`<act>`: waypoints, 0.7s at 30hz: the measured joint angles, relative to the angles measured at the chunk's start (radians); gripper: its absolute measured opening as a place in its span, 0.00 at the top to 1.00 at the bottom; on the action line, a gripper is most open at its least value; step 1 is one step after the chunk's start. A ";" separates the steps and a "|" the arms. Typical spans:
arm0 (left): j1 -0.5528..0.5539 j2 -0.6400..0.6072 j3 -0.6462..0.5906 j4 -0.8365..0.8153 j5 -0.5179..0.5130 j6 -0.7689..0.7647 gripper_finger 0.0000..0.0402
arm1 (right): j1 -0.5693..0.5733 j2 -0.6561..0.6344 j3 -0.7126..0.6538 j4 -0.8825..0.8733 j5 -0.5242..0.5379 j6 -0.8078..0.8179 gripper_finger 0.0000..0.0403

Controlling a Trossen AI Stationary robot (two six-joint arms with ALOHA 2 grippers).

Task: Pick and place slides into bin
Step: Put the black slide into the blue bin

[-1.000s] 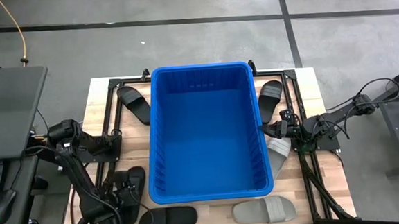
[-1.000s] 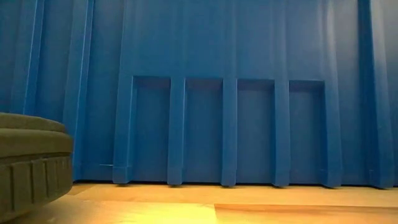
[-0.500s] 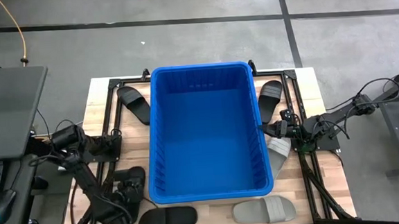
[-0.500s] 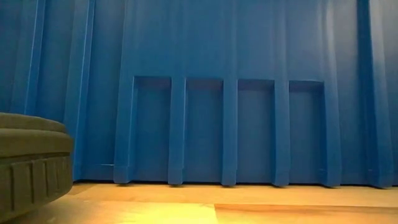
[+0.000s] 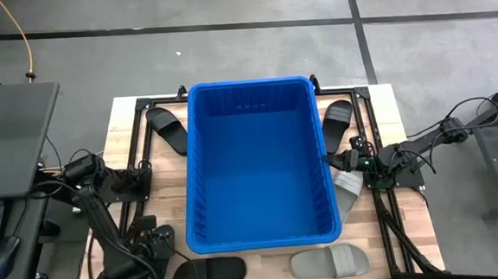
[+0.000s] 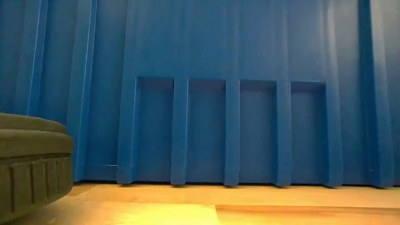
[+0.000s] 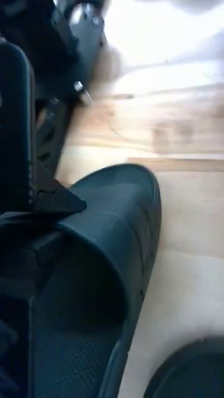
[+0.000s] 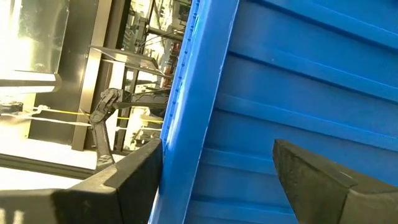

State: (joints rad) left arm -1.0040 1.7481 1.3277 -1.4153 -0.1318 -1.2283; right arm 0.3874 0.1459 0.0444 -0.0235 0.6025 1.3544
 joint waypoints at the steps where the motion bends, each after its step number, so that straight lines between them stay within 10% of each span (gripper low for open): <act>1: -0.002 0.000 0.027 -0.027 -0.001 0.001 0.99 | 0.000 0.000 0.000 0.000 0.000 -0.002 0.30; 21: -0.017 0.000 0.488 -0.156 -0.009 0.050 1.00 | -0.001 0.004 0.000 0.001 0.001 -0.019 0.30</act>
State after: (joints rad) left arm -1.0214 1.7477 1.8161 -1.5710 -0.1405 -1.1786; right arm 0.3866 0.1501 0.0448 -0.0227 0.6037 1.3350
